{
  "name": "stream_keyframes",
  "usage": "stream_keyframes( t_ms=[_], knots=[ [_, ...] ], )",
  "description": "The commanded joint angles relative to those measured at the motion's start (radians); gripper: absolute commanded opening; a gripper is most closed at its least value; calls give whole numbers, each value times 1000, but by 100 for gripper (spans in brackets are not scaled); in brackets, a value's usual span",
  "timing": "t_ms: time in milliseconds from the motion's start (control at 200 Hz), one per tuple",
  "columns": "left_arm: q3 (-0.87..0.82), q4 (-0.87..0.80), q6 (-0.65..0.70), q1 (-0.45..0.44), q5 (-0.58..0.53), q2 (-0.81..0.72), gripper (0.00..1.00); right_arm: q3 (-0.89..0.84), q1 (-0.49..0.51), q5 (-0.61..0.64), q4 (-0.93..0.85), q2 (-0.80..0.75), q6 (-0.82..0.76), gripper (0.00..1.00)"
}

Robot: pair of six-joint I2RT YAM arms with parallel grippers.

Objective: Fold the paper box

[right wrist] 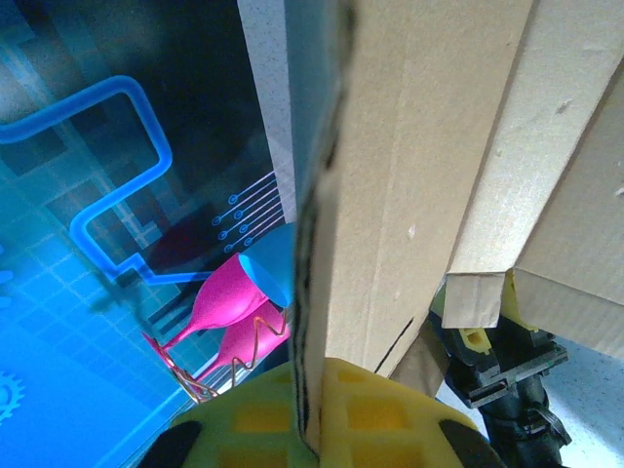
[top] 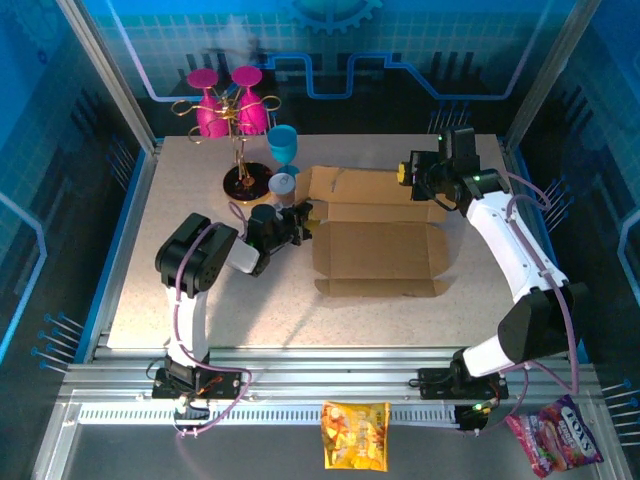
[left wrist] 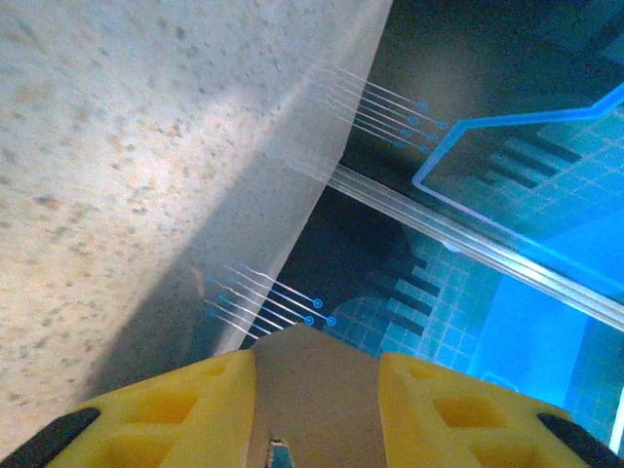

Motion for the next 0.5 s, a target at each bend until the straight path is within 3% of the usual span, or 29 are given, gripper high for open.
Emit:
stream_keyframes(
  t_ms=[0,160,285,495],
  knots=[
    [26,7,47,-29,-11,-34,39,4,-14,-12,32,10,32,0],
    [-3,-125,121,-72,-23,-113,39,-13,-14,-8,58,19,45,0],
    [36,-337,251,-86,-20,-167,40,-13,-6,-9,56,24,43,0],
    [239,-932,576,-134,-84,-193,40,-69,22,-2,78,10,61,0]
  ],
)
